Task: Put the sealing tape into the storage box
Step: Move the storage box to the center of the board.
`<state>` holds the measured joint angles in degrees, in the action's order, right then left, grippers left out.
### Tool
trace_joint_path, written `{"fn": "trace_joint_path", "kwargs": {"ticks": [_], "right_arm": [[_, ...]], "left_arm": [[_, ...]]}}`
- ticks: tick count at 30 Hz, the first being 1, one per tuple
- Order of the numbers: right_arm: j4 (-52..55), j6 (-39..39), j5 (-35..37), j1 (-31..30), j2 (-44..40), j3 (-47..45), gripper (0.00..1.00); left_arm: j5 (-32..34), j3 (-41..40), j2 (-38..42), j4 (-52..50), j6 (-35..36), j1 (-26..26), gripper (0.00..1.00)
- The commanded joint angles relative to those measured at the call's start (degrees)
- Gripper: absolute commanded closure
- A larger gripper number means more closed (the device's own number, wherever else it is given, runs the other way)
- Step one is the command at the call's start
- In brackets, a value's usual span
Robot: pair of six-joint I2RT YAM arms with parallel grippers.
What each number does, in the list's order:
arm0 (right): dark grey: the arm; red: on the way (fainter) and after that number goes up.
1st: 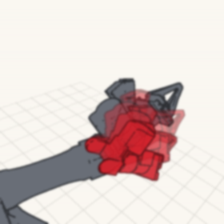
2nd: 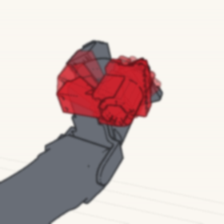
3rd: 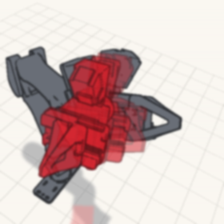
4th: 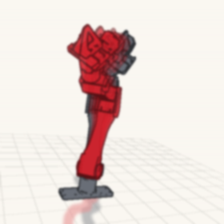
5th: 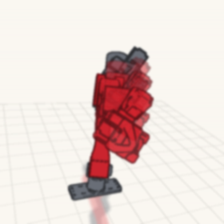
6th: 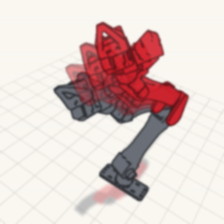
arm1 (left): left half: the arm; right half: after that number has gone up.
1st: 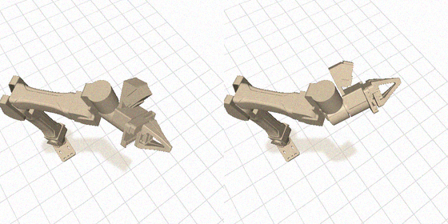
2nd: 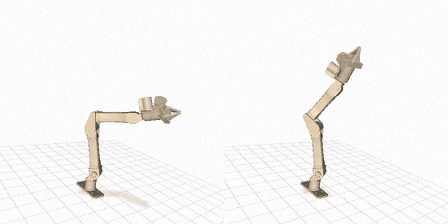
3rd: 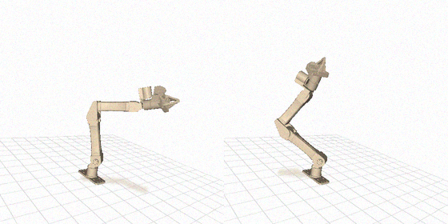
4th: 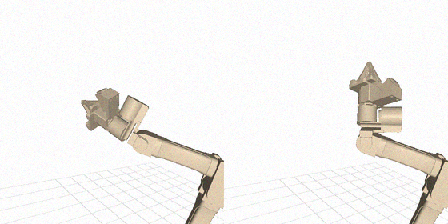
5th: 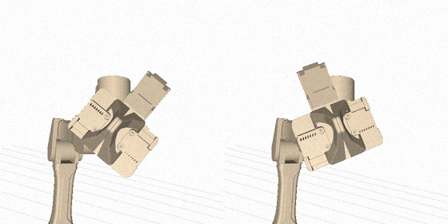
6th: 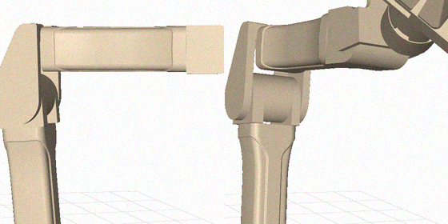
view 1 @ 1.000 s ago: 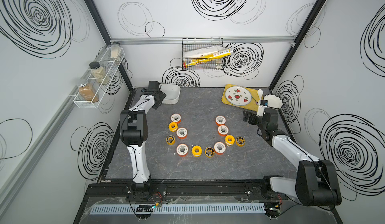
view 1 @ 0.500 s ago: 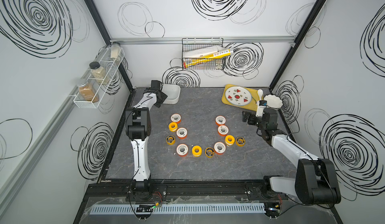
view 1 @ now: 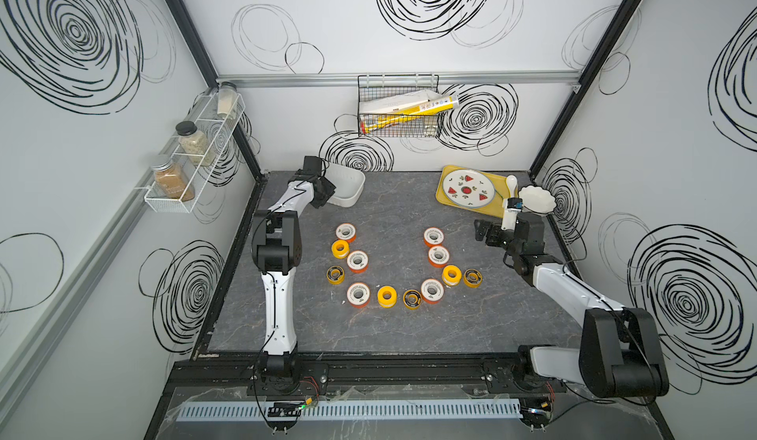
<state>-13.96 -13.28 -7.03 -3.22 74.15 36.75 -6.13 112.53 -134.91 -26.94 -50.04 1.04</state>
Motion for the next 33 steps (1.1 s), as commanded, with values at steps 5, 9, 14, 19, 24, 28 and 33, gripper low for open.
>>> {"fn": "trace_joint_path", "kwargs": {"ticks": [5,9,14,19,24,28,33], "right_arm": [[0.90,1.15,-0.99,0.15,-0.06,1.79,0.00],[1.46,1.40,-1.04,0.15,-0.29,2.06,0.00],[2.03,1.41,-1.64,0.15,-0.06,2.41,0.00],[2.55,1.41,-2.07,0.15,-0.22,2.62,0.00],[3.23,1.50,-2.73,0.15,0.05,3.07,0.00],[3.47,1.50,-3.01,0.15,0.04,3.06,0.00],[3.77,1.58,-3.24,0.15,-0.02,3.15,0.00]], "left_arm": [[-4.93,6.59,-4.97,0.09,4.25,3.98,0.85],[-6.16,7.79,-5.49,-1.57,6.40,6.56,0.85],[-4.18,7.36,-4.53,-4.27,10.58,9.71,0.86],[-2.68,4.45,-1.47,-6.02,14.34,12.30,0.85],[0.93,-2.44,4.10,-6.38,17.61,14.79,0.85],[4.10,-6.33,8.46,-7.05,19.83,16.67,0.85],[4.30,-10.16,12.24,-7.87,21.91,19.20,0.84]]}}
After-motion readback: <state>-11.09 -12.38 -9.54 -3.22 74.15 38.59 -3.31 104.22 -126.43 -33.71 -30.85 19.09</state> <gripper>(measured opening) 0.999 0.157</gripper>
